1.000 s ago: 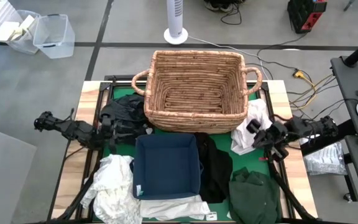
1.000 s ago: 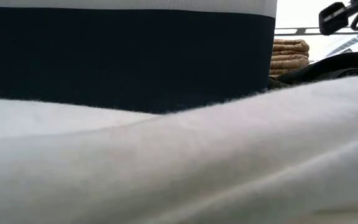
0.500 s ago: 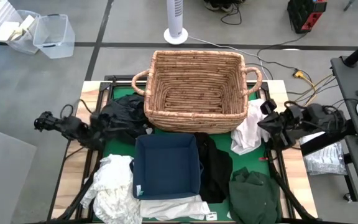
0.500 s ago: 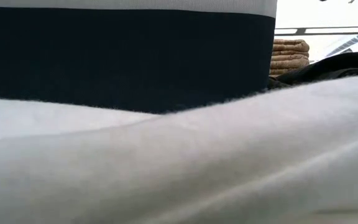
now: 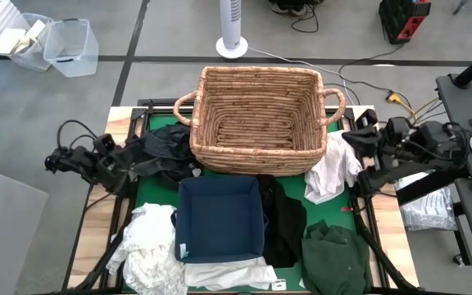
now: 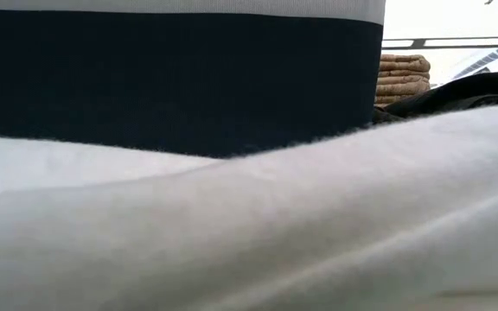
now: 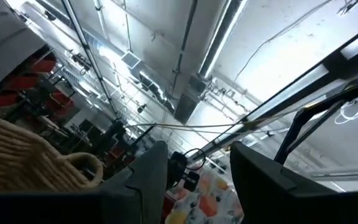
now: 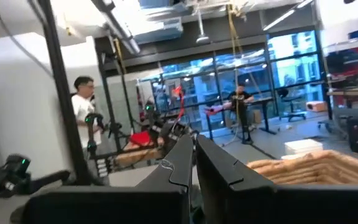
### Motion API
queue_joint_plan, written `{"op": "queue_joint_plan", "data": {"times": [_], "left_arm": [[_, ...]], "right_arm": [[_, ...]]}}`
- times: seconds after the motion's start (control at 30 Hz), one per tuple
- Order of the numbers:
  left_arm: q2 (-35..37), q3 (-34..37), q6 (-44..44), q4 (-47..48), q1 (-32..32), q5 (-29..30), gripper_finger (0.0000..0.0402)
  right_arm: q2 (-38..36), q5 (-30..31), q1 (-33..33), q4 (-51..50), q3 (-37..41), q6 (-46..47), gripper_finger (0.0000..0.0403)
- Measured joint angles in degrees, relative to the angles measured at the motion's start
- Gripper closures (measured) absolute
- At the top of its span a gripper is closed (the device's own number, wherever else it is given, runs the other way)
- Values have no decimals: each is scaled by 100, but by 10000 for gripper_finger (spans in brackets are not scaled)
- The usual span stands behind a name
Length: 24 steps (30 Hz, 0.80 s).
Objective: Sort clothes
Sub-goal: Put the black shorts into the brown laundry basket
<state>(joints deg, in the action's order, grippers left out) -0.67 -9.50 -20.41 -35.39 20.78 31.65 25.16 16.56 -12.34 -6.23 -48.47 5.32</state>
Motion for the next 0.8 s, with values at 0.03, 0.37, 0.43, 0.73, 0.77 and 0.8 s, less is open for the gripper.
{"op": "queue_joint_plan", "data": {"times": [0.03, 0.37, 0.43, 0.73, 0.77, 0.8], "left_arm": [[-1, 0, 1, -17, -1, 24, 247], [-197, 0, -670, -2, -1, 1834, 247], [-284, 0, -845, 34, -1, 1832, 247], [-1235, -463, -789, 223, 1, 1436, 248], [-1374, -640, -686, 421, 0, 1430, 248], [-1495, -835, -574, 719, 1, 1428, 248]], "right_arm": [[15, 7, 0, 3, -74, -45, 390], [3, 10, 0, -250, -670, -746, 390], [9, 12, 0, -330, -715, -1003, 390], [18, 4, 0, -434, -699, -1711, 390], [18, 4, 0, -434, -699, -1665, 390], [18, 4, 0, -434, -699, -1569, 390]]}}
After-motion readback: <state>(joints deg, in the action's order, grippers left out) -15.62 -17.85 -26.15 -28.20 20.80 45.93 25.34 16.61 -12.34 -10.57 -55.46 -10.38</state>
